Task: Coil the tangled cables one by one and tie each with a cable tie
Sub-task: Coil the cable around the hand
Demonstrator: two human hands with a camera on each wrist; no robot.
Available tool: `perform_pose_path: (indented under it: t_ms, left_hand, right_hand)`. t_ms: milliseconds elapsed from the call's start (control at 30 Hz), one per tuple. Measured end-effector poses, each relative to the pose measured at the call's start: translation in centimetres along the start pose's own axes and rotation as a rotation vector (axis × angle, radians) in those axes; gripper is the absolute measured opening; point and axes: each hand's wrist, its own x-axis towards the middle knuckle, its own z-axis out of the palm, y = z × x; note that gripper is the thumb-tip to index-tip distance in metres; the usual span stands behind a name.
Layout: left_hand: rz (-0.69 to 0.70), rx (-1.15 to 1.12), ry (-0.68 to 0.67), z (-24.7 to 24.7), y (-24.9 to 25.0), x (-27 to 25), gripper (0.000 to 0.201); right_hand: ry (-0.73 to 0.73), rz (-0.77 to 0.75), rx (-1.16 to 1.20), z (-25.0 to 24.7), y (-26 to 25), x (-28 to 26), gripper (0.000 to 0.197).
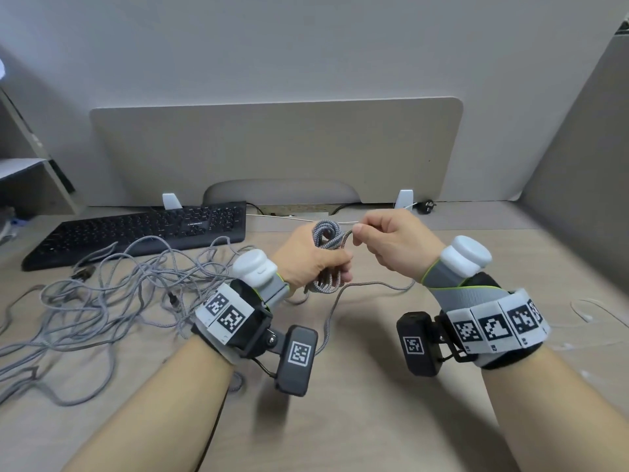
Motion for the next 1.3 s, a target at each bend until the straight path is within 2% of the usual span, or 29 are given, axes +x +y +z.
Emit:
perform_pose_path:
  t_ms: [167,233,300,400,467,700,833,1100,1300]
  left_hand:
    - [0.026,0.018,0.056,-0.1,-0.2,0.5,0.044]
    - [0.032,-0.026,0.083,-0.5,0.0,0.5,0.036]
    - [0.064,-0.102,0.199,-1.3,0.4,0.6,0.021]
    - [0.140,-0.237,0.373,-3.3,0.7,1.1,0.024]
    - [0.160,-0.261,0.414,-4.3,0.7,1.2,0.026]
    - [0.072,-0.265,0.304,-1.7,0.0,1.3,0.044]
    - [0.016,-0.281,0.295,0.0,-0.4,1.3,0.056]
    - [0.056,-0.306,0.292,-0.4,-0.5,1.3,0.036]
    - [0.048,-0.219,0.459,-1.1,-0.6,1.5,0.030]
  right_hand:
    - [-0.030,0.027,0.050,0.0,-0.2,-0.2,0.028]
    - [-0.052,0.036,0.063,0.0,-0.5,-0.2,0.029]
    - [-0.060,0.039,0.074,-0.1,-0.6,-0.2,0.030]
    - [-0.056,0.047,0.076,-0.7,-0.6,-0.3,0.031]
    - [-0.053,0.056,0.087,-1.0,-0.7,-0.4,0.031]
    - [-0.028,-0.012,0.060,-0.2,-1.5,-0.7,0.026]
    - [-0.054,-0.075,-0.004,0.6,-2.0,-0.9,0.025]
    - [-0.170,-0.214,-0.241,4.1,-2.6,-1.1,0.023]
    - [-0.175,-0.153,-0.244,3.9,-2.5,-1.2,0.023]
